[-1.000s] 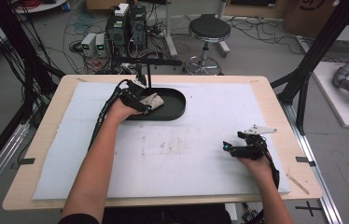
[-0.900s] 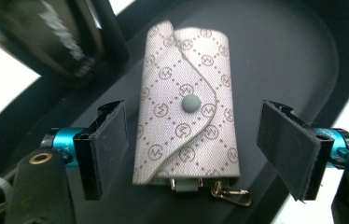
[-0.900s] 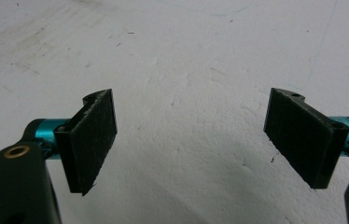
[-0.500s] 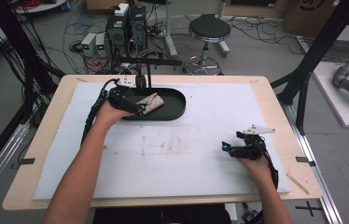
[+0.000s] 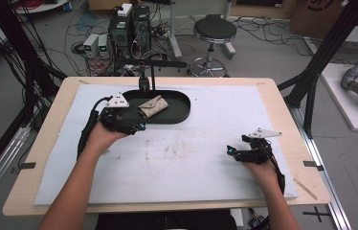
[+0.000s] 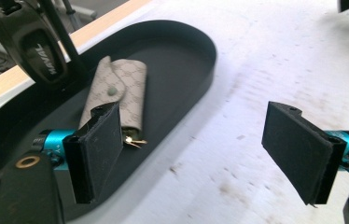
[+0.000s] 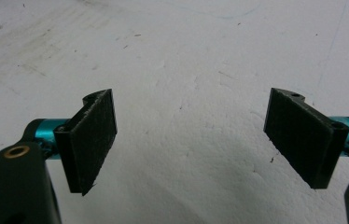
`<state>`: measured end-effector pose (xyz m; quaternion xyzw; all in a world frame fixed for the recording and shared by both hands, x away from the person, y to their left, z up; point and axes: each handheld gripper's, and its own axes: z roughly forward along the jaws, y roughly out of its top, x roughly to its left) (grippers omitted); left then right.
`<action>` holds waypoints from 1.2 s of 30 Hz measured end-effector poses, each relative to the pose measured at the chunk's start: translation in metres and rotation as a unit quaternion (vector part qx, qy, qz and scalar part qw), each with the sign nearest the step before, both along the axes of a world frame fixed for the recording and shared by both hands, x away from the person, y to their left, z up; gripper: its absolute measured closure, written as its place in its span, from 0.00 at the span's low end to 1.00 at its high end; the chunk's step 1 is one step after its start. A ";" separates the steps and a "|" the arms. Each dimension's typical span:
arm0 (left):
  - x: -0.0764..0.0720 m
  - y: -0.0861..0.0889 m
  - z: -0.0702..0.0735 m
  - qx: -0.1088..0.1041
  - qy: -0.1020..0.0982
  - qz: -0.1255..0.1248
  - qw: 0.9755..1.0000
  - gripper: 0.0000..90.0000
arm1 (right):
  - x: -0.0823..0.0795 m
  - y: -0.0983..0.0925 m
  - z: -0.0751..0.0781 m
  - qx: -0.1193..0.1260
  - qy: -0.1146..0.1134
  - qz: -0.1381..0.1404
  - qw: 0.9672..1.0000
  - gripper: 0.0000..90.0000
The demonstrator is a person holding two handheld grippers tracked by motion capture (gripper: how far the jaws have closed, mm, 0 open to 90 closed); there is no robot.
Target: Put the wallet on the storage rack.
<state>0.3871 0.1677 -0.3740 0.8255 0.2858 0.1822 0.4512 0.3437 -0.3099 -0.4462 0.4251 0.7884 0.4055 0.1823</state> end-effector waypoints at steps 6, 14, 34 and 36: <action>-0.028 0.004 -0.014 -0.014 -0.007 -0.002 1.000 0.22 | 0.000 -0.001 0.001 0.004 -0.001 0.000 1.000 0.19; -0.048 0.012 -0.022 -0.024 -0.025 0.008 0.999 0.22 | 0.002 0.000 0.000 0.002 -0.005 0.001 1.000 0.19; -0.088 0.031 -0.056 -0.078 -0.030 0.012 0.996 0.22 | 0.004 0.006 0.001 0.008 -0.013 0.006 1.000 0.19; -0.087 0.031 -0.059 -0.080 -0.025 0.017 0.996 0.22 | 0.003 0.007 0.001 0.006 -0.011 0.005 1.000 0.19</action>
